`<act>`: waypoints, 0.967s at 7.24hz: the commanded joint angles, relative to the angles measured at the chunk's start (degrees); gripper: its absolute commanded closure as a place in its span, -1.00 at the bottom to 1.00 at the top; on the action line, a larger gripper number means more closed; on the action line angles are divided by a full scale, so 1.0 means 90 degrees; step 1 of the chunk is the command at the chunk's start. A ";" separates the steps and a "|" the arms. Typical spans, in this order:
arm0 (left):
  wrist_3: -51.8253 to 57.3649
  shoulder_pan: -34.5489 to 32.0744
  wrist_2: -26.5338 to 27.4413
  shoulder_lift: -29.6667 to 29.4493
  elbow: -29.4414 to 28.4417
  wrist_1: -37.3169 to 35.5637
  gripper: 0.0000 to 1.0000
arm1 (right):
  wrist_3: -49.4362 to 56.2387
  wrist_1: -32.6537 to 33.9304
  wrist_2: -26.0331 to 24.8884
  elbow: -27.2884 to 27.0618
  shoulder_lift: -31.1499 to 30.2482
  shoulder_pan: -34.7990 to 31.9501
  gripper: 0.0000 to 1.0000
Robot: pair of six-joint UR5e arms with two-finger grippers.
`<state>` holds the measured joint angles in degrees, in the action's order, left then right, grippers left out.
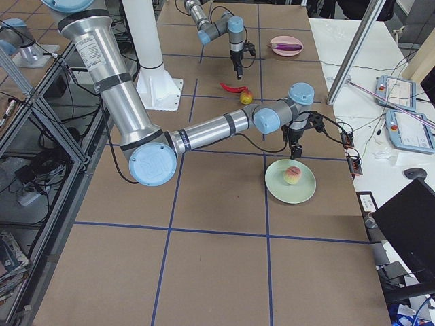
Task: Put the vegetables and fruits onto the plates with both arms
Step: 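Lower the left gripper onto the red chili pepper and grasp it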
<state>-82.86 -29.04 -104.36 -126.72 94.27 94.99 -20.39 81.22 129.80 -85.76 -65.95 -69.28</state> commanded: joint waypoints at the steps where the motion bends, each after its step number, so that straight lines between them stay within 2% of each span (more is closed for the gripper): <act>1: -0.0051 0.0472 0.0326 -0.0304 -0.0074 -0.0056 -0.91 | -0.0108 -0.0001 0.0002 -0.0061 -0.0064 0.0042 -1.00; 4: 0.0017 0.0551 0.0317 -0.0792 -0.0853 0.0070 -0.82 | -0.0108 -0.0001 0.0002 -0.0061 -0.0074 0.0042 -1.00; 5: 0.0037 0.0551 0.0317 -0.0793 -0.0865 0.0061 -0.72 | -0.0108 -0.0001 0.0002 -0.0051 -0.0074 0.0042 -1.00; 6: 0.0046 0.0551 0.0317 -0.0793 -0.0865 0.0071 -0.56 | -0.0108 -0.0001 0.0002 -0.0051 -0.0074 0.0042 -1.00; 7: 0.0047 0.0541 0.0317 -0.0784 -0.0894 0.0061 -0.24 | -0.0108 -0.0001 0.0002 -0.0051 -0.0074 0.0042 -1.00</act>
<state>-82.51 -24.11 -101.51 -133.75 86.57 95.56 -21.36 81.21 129.82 -86.23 -66.62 -68.91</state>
